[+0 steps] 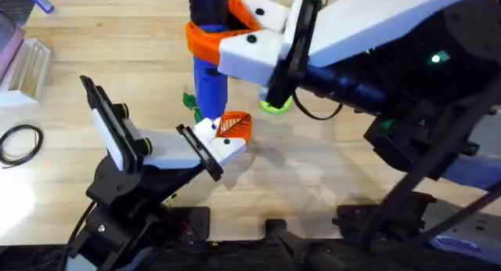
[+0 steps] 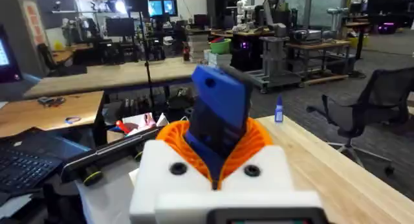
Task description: Pick up the gripper from the table and insert it into the empty holder that is missing its gripper. Then pick up a screw, insert it into the mounting hole, and use the screwdriver to tighten it. Finally, clean up the table by picking up the vegetable and placing it into the bucket.
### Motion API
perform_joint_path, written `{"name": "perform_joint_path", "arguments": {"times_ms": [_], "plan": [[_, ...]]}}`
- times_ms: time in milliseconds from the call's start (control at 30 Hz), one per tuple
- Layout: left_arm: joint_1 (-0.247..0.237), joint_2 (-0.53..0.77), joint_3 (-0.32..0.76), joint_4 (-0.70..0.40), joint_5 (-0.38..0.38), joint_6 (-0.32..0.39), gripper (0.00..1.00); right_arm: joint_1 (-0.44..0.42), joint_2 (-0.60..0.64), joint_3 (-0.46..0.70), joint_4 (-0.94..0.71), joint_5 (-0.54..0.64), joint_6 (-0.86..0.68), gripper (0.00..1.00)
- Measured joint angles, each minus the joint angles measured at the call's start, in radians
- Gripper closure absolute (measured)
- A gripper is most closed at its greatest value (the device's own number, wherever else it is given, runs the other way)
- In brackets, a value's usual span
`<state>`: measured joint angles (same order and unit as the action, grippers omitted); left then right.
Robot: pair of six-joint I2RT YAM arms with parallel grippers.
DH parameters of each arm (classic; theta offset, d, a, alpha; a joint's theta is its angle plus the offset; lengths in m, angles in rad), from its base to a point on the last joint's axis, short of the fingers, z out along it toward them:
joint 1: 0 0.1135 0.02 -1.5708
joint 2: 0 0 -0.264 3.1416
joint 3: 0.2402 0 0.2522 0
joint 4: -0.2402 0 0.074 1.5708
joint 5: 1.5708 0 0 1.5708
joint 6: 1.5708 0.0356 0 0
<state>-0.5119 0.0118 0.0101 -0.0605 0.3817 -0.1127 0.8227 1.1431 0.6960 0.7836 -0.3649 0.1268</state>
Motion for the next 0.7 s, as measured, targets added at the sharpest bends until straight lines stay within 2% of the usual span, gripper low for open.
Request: {"name": "perform_joint_path", "arguments": {"times_ms": [700], "plan": [[0.000, 0.000, 0.000, 0.000, 0.004, 0.000, 0.989, 0.000, 0.019, 0.000, -0.021, 0.004, 0.001, 0.976]]}}
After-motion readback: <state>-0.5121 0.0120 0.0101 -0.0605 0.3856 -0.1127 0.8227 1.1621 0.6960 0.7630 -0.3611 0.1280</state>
